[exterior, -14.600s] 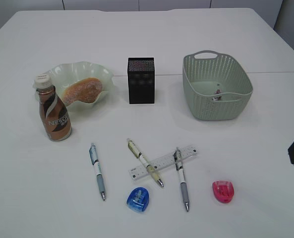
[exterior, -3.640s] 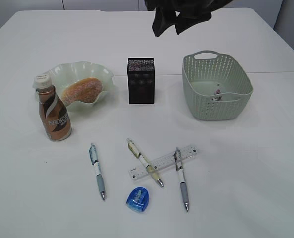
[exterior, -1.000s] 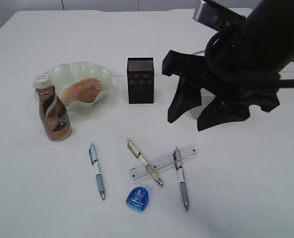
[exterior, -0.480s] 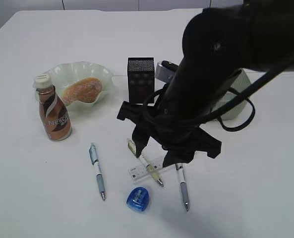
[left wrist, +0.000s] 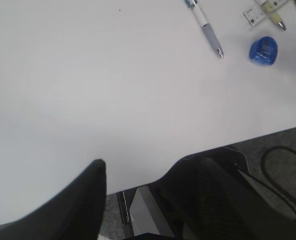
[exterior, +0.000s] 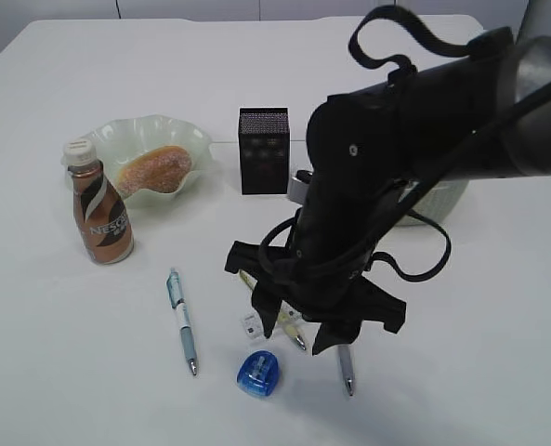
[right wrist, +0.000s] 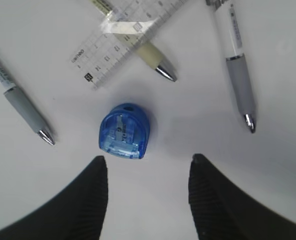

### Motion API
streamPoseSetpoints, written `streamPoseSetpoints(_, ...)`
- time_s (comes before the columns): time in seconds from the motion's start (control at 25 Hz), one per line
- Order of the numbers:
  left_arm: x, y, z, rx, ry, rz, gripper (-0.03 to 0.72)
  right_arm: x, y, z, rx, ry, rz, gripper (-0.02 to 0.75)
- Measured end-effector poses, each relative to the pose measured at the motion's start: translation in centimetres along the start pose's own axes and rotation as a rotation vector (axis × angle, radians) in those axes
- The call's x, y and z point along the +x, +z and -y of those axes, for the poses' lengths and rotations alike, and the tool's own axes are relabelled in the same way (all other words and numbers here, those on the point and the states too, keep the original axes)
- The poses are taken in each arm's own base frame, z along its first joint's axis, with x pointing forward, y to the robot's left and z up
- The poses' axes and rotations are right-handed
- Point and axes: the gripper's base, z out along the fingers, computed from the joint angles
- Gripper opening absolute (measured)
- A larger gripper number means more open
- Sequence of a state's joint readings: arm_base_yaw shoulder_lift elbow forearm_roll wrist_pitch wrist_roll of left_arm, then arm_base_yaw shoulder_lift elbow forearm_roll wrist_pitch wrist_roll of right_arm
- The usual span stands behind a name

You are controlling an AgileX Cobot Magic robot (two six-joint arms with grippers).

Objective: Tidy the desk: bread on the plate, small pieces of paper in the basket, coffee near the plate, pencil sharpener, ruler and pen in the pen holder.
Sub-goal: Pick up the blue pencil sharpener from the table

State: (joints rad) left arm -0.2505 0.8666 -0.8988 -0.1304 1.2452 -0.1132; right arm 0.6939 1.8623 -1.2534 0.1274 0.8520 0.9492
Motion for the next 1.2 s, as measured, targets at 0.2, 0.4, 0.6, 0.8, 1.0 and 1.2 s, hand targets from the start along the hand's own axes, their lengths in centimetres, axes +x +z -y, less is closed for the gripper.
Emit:
streamPoseSetpoints(0.2,0.0,0.0,0.0,0.0,0.0,0.0,0.43,-0.2,1.1,-0.2,0.017,0.007,-0.013,0.415)
streamPoseSetpoints(0.4,0.0,0.0,0.0,-0.002,0.001,0.0,0.43,-0.5,1.8,-0.7,-0.027,0.024,0.001,0.415)
streamPoseSetpoints(0.6,0.0,0.0,0.0,-0.004,0.001,0.0,0.43,-0.7,2.4,-1.2,-0.063,0.047,0.004,0.43)
streamPoseSetpoints(0.8,0.0,0.0,-0.1,-0.016,0.006,0.002,0.43,-0.7,3.5,-1.4,-0.078,0.078,-0.012,0.452)
streamPoseSetpoints(1.0,0.0,0.0,-0.3,-0.029,0.01,0.003,0.43,-0.9,4.0,-1.6,-0.093,0.086,-0.003,0.455)
streamPoseSetpoints(1.2,0.0,0.0,-0.3,-0.031,0.011,0.004,0.43,-0.9,4.1,-1.6,-0.092,0.086,-0.003,0.456)
